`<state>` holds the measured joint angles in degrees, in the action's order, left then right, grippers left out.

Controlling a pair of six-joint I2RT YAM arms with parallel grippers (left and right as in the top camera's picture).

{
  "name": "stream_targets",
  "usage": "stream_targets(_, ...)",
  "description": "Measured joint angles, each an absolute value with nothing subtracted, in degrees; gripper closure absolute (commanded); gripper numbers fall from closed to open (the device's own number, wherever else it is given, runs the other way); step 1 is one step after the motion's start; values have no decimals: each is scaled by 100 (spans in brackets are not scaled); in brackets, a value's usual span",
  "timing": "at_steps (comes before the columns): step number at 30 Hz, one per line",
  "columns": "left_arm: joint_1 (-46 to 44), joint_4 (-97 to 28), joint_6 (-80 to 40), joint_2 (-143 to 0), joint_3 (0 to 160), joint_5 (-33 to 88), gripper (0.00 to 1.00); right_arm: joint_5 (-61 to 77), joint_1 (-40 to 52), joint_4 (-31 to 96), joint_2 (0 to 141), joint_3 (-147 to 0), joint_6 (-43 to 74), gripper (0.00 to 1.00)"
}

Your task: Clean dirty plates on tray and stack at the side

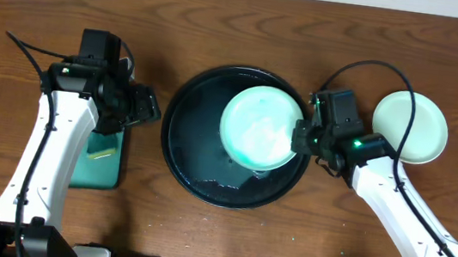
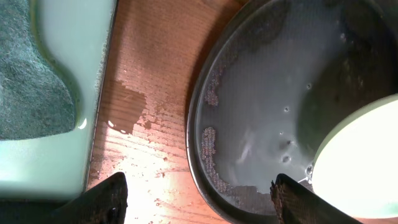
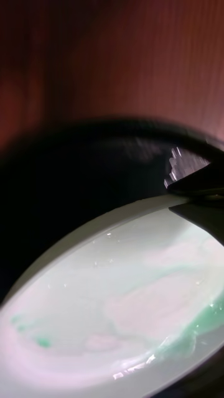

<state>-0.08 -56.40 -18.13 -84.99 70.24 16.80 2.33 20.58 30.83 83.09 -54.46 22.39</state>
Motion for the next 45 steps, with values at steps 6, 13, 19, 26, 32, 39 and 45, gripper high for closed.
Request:
stream_targets(6,-8,-5645,-1813,-8499,7024,1682,25,-80,2064,2770,8309,-5465,1898,99)
stream_targets(13,-8,-5655,-1813,-8499,7024,1682,25,-642,2121,2786,8309,-5645,1485,99)
stream_targets(19,-8,-5660,-1811,-8499,7024,1603,25,-1262,2427,2882,8309,-5813,1146,99)
stream_targets(26,3,-5660,-1817,-8499,7024,613,31,-1376,2805,3236,8309,-5813,1111,99)
stream_targets(32,311,-5658,-1800,-8501,7024,40,47,-1238,2832,3339,8309,-5813,1146,99)
stream_targets(39,919,-5704,-1800,-8742,7024,-189,54,-598,2832,3691,8311,-5815,1332,99)
stream_targets(45,974,-5660,-1763,-9037,7024,-257,54,-1,2832,4311,8458,-5819,1903,99)
